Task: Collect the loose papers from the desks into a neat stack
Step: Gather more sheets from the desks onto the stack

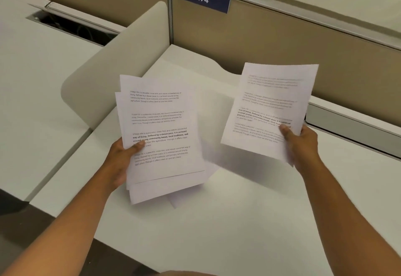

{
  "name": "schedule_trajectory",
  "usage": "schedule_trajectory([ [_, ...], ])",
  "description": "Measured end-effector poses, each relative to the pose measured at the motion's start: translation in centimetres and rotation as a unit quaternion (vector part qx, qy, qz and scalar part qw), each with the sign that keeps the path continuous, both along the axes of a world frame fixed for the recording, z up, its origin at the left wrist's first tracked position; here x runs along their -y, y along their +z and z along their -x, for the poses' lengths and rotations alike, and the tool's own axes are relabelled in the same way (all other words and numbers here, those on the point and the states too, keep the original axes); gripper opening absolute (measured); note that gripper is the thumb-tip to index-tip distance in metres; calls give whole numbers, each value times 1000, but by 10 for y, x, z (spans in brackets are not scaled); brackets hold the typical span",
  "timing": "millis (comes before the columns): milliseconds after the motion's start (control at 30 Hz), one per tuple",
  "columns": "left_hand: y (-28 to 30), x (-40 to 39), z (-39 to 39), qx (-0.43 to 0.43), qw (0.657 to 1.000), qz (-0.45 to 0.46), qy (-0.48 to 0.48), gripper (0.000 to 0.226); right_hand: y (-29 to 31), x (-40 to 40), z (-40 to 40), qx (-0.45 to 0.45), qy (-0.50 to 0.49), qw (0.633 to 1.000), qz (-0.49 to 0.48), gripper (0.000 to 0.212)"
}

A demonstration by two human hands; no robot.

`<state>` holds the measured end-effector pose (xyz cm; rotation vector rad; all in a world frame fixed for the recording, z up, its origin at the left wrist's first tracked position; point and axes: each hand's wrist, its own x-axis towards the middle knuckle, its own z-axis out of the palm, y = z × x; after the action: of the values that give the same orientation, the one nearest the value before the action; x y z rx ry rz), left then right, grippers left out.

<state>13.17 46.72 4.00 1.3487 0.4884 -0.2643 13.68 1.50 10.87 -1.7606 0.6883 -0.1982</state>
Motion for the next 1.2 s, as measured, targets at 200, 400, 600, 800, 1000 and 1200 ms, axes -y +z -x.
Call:
schedule_trajectory([
  [200, 15, 25, 5, 6, 999, 17, -32, 28, 16, -75, 25, -6, 115, 993, 14, 23],
  [400, 29, 35, 16, 12, 994, 65, -85, 61, -8, -162, 38, 18, 170, 983, 69, 13],
  [600, 24, 21, 20, 14, 996, 82, -29, 33, -16, -195, 42, 46, 181, 975, 124, 16],
  [800, 12, -12, 36, 10, 999, 50, 9, 33, -36, -178, 29, 34, 140, 975, 172, 25],
  [1000, 1, -28, 74, -3, 997, 35, 62, 37, -79, -157, 24, -183, 235, 908, 294, 86],
  [1200, -5, -20, 99, -9, 994, 31, 106, 39, -81, -145, 17, -168, 232, 943, 170, 51],
])
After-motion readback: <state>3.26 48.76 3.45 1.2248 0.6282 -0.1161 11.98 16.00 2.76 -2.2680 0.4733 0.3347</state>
